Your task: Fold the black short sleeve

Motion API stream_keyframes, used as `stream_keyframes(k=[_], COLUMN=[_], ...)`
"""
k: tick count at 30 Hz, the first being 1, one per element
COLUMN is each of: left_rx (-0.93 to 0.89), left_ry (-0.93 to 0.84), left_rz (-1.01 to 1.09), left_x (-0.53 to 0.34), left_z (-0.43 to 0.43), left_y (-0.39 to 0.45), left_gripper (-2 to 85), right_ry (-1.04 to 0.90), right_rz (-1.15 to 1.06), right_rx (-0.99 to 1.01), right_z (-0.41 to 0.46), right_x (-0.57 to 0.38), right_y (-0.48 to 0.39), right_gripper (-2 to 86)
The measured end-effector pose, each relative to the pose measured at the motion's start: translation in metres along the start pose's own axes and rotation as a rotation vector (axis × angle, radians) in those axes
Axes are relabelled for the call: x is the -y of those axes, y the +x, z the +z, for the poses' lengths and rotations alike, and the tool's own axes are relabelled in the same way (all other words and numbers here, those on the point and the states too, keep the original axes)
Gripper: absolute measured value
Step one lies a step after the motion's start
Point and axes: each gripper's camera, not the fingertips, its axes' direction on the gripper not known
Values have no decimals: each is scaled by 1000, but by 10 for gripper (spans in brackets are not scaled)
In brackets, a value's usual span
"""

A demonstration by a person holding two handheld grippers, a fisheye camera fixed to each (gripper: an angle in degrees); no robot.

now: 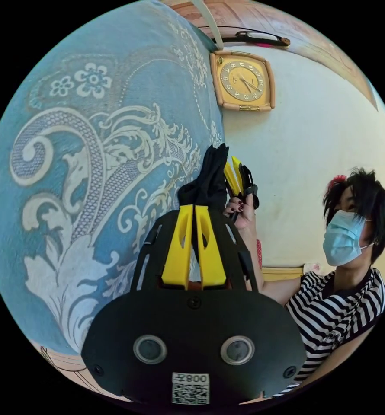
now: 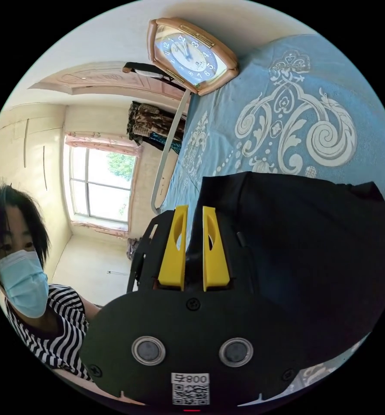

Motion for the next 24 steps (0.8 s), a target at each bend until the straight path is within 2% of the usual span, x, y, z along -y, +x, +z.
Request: stream_keyframes(k=[4,6,9,11,13,18,24], left_rx=[56,84,114,185,294,230,173], left_ry=[98,69,-18,-39,-42,-13,-214], left_rz=[86,186,291,295,248,191,257], left_x=[-6,-5,3,12,18,12,-16], left_z=[-24,-22,-7,2,5,-8,1], left_y=[20,37,53,51,43,35,46], left_gripper=[3,2,1,1,2,4,18], right_ry=[3,-39,-190,-329,-378,-231,-55], right_rz=[-66,-97,-106,-106,-90,-81,202], right_rx=[-37,-70,-110,-177,-215,-218,-212], right_z=[-12,-8,21,49,58,17,-57], right_x=[-24,-37,-51,-54,-56,-84,-175], right_y=[-14,-21,-23,-17,-11,-12,18], right_gripper=[35,19,8,5,5,15,80])
